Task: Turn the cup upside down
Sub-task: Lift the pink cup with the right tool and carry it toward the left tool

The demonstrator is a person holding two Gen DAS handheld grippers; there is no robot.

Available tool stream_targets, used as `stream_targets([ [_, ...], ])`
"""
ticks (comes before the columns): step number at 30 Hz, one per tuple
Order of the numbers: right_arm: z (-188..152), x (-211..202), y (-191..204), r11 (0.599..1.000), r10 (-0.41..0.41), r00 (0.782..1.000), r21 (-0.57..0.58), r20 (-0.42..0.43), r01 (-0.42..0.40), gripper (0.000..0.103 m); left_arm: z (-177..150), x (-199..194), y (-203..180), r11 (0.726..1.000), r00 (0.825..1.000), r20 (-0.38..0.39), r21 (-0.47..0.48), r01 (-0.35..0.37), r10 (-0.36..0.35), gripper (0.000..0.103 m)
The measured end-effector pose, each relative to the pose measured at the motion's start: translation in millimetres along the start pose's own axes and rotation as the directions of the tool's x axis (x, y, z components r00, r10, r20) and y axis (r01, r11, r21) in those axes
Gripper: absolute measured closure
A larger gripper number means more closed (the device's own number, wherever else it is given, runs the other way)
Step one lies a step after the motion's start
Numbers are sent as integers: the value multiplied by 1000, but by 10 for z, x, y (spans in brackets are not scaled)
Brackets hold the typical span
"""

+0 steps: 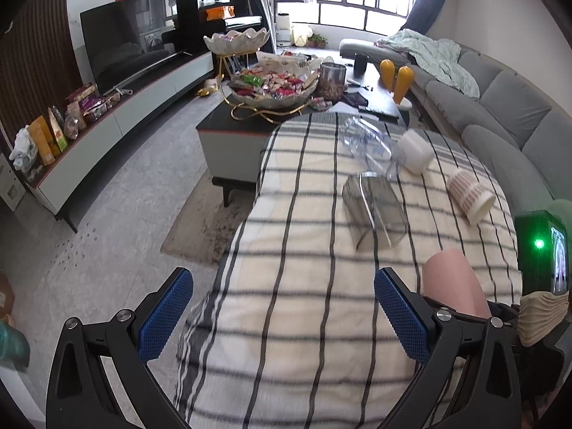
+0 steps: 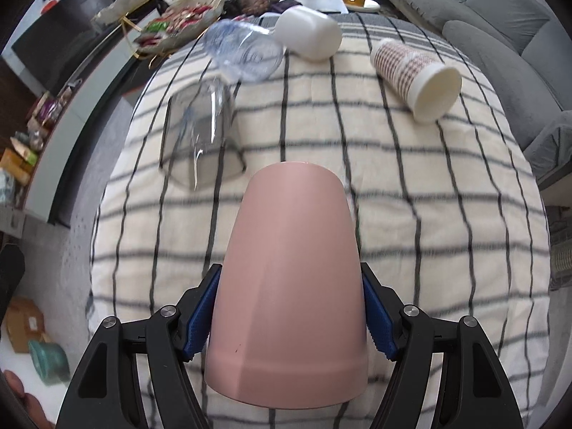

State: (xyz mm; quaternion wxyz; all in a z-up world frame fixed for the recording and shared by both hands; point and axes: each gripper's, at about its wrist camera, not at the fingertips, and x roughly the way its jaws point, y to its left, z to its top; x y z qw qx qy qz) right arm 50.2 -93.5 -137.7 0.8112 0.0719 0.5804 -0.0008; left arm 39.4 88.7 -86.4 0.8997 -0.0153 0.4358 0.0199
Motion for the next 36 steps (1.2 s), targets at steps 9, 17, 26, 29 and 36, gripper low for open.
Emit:
stream_targets([
  [9,-358,92,45,1000,-7,998,-18,-60,6,31,-275,-21,76,1000,999,-50,-15,8,-8,0],
  [17,-380,126,19,999,-12,997,-34,-79,10,28,-312,-42,37,1000,999,-51,-7,11,-11,0],
  [26,-381,-146,-3,999,31,999,-29,-45,-32,16,-206,-159,-21,999,995,-83,-3,52,-53,0],
  [29,-315,-362,-133,998,58,998,9,-12,-58,15,-123,-191,-127,997,989,-128,16,74,-71,0],
  [36,-205,-1002,-741,990,-23,990,139,140,3,9,24,-131,-657,982,961,-252,116,151,-118,0],
])
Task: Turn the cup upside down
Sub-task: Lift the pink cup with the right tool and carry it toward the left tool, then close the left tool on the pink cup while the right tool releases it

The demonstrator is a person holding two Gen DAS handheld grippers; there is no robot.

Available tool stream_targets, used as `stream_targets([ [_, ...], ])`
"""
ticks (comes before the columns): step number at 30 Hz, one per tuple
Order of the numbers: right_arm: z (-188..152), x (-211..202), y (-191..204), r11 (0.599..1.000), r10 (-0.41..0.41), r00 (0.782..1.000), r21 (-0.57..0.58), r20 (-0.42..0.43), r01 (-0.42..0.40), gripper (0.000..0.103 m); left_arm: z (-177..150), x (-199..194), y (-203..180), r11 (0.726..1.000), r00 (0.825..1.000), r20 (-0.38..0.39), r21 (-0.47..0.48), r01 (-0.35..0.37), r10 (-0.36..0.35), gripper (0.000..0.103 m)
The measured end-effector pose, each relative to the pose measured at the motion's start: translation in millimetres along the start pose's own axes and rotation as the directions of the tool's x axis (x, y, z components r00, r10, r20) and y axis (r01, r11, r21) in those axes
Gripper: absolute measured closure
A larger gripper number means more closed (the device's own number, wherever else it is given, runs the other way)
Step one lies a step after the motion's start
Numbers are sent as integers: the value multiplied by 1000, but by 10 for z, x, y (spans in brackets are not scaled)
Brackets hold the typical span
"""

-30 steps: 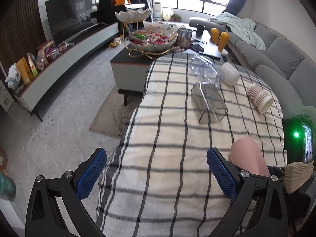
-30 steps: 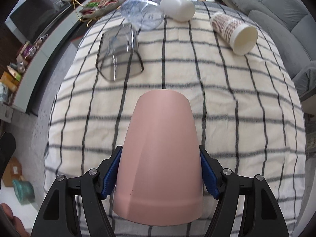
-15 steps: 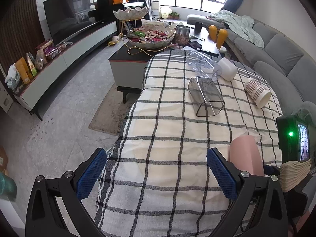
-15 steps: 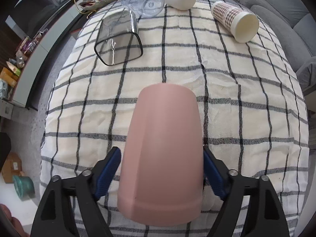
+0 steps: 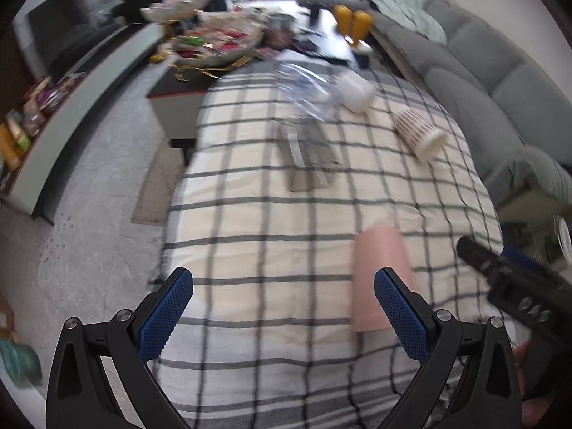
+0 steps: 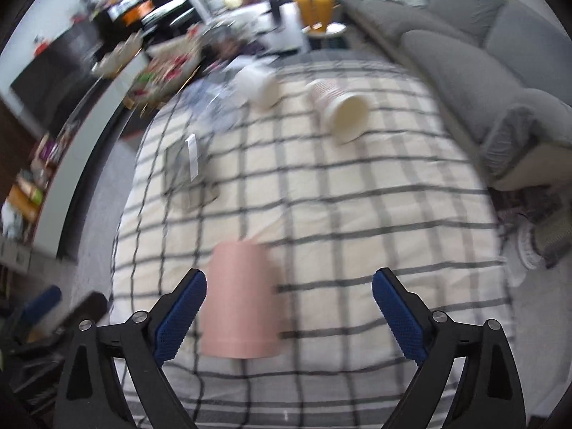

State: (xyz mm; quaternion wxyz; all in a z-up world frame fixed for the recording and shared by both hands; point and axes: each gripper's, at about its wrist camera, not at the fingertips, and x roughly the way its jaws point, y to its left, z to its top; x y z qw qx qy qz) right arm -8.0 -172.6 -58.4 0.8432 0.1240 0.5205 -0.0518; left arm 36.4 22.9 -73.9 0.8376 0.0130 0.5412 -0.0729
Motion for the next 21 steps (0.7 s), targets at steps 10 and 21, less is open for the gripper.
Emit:
stream_targets([
  [10,125,-6,-734,977,-75,989,190,-128,98,8,282,720,-753,989,886,-453,56,133,-94,0],
  [21,320,373,-1024,962,-7,950,257,-311,92,8,395,1363,-1111,995,671,-741,73,73,5,0],
])
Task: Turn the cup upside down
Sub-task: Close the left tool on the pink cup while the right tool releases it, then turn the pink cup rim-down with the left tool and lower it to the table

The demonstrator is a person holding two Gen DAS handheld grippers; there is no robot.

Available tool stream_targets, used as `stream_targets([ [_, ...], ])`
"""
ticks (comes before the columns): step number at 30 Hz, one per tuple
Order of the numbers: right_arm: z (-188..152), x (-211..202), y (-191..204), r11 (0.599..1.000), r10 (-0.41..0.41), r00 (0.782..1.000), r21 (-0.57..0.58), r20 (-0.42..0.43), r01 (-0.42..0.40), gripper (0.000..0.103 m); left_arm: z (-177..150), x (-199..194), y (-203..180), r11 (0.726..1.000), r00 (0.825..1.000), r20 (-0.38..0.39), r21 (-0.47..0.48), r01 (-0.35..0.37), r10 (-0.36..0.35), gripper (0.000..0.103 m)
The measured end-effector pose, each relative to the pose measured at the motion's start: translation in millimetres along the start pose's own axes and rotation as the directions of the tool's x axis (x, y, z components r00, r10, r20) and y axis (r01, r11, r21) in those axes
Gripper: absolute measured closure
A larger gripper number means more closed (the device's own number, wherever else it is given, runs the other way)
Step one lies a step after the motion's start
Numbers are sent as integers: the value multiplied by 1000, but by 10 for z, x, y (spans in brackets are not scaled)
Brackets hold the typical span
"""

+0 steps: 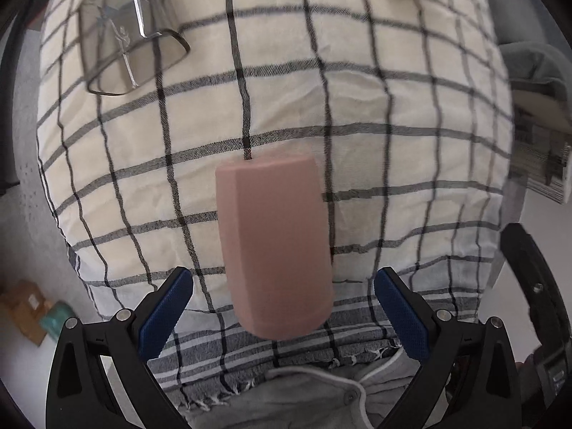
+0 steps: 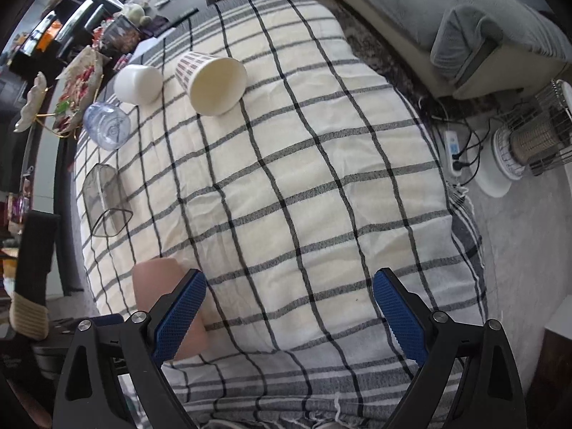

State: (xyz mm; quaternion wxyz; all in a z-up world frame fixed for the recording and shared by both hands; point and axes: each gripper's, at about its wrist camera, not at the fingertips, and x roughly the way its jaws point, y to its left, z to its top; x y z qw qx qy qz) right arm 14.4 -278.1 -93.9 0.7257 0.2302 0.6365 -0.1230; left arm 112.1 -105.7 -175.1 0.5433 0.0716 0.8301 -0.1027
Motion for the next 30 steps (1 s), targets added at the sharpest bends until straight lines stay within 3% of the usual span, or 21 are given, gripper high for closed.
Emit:
stream_targets([
  [5,196,236,-45,1000,-4,997,9,-71,5,8,139,233,-7,999,994,-104,-37,-36,32,0],
  [11,330,464,-50,1000,-19,991,-11,-135,17,8,232,412,-14,996,988,-146,-54,-67,58,2],
  [13,371,512,-50,1000,-25,990,-15,-140,23,8,241,434,-16,996,987,-149,-57,-63,54,6],
  [17,446,559,-57,999,-29,989,-23,-143,26,8,273,507,-11,998,985,-168,-56,-39,29,33],
  [18,458,568,-55,999,-30,989,-24,-143,27,8,278,519,9,998,984,-176,-54,-40,30,33],
  [26,471,598,-98,999,-39,988,-20,-147,36,8,96,570,-21,998,991,-127,-37,-41,36,33],
  [30,433,517,-59,999,-40,991,-31,-127,36,8,-12,401,96,999,996,-91,-51,-18,13,33],
])
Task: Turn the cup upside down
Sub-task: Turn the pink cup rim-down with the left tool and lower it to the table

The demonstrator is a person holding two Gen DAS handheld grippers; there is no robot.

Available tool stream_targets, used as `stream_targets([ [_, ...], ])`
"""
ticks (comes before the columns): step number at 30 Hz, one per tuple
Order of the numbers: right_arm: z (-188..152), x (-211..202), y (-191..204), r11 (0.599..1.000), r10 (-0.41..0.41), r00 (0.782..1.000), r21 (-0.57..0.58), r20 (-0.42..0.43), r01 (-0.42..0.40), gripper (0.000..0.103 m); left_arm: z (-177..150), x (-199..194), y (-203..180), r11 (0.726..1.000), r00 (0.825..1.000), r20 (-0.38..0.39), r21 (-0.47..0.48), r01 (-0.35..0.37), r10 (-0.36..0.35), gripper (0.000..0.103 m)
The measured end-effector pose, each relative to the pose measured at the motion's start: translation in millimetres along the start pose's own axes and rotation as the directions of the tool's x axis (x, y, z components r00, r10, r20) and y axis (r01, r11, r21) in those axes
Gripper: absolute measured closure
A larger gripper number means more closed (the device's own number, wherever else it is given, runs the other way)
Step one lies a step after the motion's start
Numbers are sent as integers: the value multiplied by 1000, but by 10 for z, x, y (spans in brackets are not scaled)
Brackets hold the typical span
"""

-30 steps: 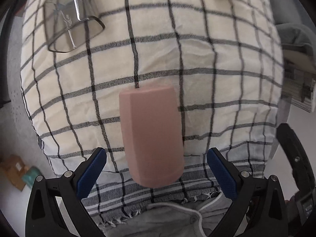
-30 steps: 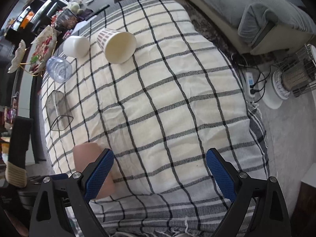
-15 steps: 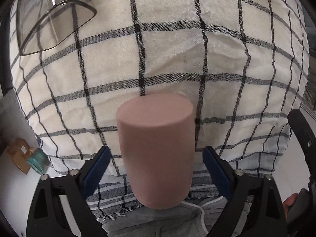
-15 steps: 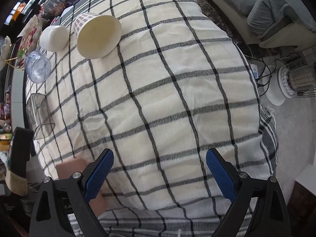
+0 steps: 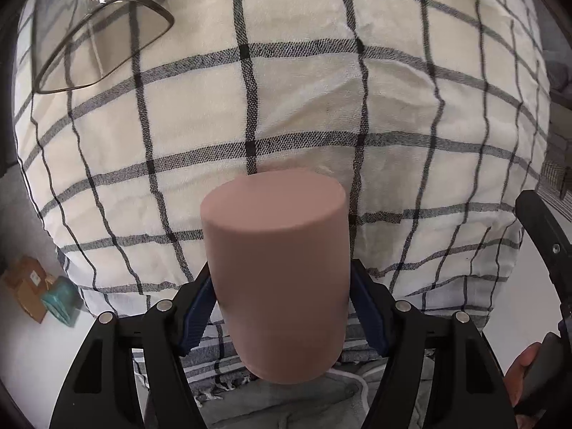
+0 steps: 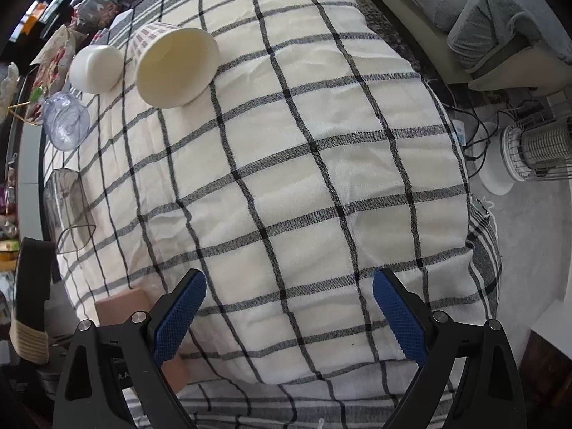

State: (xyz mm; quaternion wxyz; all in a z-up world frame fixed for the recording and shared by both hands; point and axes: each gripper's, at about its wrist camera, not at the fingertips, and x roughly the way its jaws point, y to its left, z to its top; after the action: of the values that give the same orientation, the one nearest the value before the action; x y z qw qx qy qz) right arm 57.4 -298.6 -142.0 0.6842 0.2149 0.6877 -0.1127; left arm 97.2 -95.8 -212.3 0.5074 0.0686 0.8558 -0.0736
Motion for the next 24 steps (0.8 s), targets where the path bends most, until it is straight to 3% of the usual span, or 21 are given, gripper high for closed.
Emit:
stream_targets([
  [4,-62,-92,36,1000,5,1000,-4,22,-5,8,-187,-321,105,1000,994,112,1,0,0,33],
  [6,-98,-146,63,1000,8,999,-8,38,-8,8,-345,-453,66,1000,978,210,6,-11,10,33],
  [9,-136,-243,97,1000,14,997,-15,75,-13,8,-544,-684,104,1000,929,370,19,-12,4,33],
  [10,-153,-285,119,1000,18,995,-20,96,-16,8,-612,-757,134,1000,906,424,20,0,-9,33],
  [13,-185,-377,185,999,14,986,-46,167,-7,8,-754,-893,204,1000,820,573,26,-2,-13,33],
  [14,-201,-391,224,999,12,982,-53,187,-3,8,-840,-926,241,1000,775,632,27,1,-18,33],
  [16,-225,-427,269,998,10,970,-65,242,6,8,-820,-1027,314,1000,722,692,20,-7,-9,33],
  [18,-249,-465,295,997,11,954,-75,301,12,8,-916,-1114,362,1000,643,765,30,4,-26,33],
  [19,-255,-474,312,997,11,946,-81,324,17,8,-836,-1136,407,999,615,788,33,1,-27,33],
  [22,-294,-489,351,995,9,919,-94,395,31,8,-808,-1134,405,999,489,872,43,-18,-29,33],
  [23,-306,-484,357,995,10,909,-96,417,33,8,-852,-1127,412,999,433,901,41,-27,-25,33],
  [24,-316,-476,361,995,11,901,-97,433,35,8,-836,-1091,385,999,391,920,36,-34,-20,33],
])
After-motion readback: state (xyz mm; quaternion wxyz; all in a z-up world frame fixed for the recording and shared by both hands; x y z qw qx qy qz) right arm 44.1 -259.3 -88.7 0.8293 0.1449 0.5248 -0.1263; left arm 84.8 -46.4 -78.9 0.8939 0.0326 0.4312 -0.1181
